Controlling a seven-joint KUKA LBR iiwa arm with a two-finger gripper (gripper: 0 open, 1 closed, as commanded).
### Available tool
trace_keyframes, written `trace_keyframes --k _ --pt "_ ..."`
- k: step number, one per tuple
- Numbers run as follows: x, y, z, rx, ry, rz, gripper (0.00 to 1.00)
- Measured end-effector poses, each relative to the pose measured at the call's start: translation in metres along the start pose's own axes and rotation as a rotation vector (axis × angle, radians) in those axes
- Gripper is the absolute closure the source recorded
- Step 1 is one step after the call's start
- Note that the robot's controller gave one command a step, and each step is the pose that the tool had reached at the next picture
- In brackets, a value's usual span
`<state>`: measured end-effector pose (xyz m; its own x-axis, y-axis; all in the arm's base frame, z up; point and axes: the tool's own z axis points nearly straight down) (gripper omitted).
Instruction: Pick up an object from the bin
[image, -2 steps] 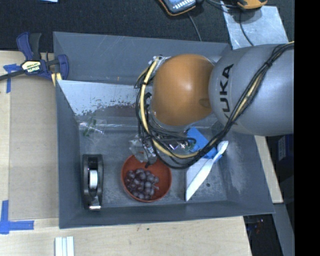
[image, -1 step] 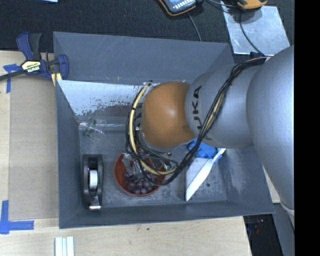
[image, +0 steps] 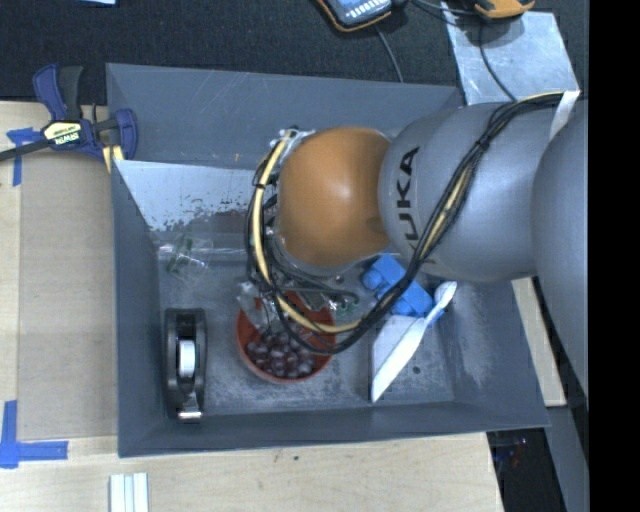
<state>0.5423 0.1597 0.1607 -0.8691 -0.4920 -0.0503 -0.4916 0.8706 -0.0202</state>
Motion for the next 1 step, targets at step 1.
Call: trace_keyframes --k 1 --pt "0.0156 -0.0153 -0.0994 -0.004 0.021 0.050 1.00"
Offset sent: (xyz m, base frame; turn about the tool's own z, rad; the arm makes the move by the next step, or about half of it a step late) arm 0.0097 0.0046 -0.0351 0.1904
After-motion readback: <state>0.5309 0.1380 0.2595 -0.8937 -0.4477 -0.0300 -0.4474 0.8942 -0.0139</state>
